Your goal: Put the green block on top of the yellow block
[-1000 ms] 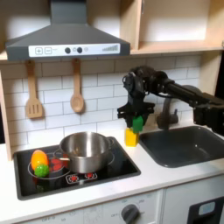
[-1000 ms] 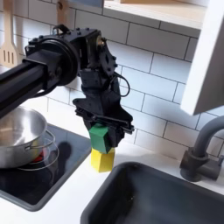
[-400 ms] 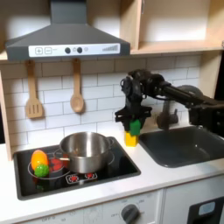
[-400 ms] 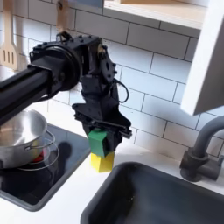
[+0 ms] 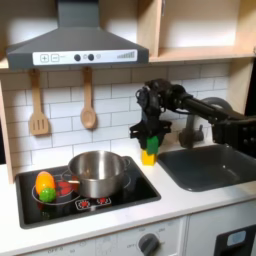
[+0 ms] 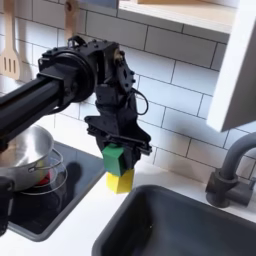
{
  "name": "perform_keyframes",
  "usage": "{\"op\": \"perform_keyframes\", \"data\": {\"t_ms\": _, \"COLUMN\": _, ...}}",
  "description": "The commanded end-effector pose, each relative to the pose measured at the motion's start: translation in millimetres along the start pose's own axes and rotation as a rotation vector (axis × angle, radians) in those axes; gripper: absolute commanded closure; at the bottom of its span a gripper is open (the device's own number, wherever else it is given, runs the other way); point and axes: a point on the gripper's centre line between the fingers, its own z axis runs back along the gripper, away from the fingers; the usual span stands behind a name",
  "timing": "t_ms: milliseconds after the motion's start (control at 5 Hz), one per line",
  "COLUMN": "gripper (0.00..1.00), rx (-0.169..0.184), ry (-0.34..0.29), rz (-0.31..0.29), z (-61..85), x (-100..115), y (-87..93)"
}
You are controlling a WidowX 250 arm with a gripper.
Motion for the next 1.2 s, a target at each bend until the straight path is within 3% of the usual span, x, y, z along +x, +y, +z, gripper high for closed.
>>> {"op": "perform_keyframes", "data": {"t_ms": 0, "gripper": 0.00, "rx": 0.014, "ry": 0.012, "rz": -0.001, "z": 1.0, "x": -0.7, "y": 0.5}}
{"op": "perform_keyframes", "data": {"t_ms": 200, "gripper": 0.00, "rx": 0.034, "ry": 0.008, "rz": 0.007, "z": 1.6, "x": -3.1, "y": 5.3}}
{"op": "perform_keyframes", "data": {"t_ms": 600, "gripper": 0.00, "rx": 0.034, "ry": -0.009, "rz": -0.003, "z": 2.9, "x": 0.5, "y": 3.0}}
{"op": "perform_keyframes", "data": {"t_ms": 1000, "gripper": 0.00, "rx": 0.029, "ry": 0.011, "rz": 0.006, "z": -0.5, "x": -5.0, "y": 4.5}}
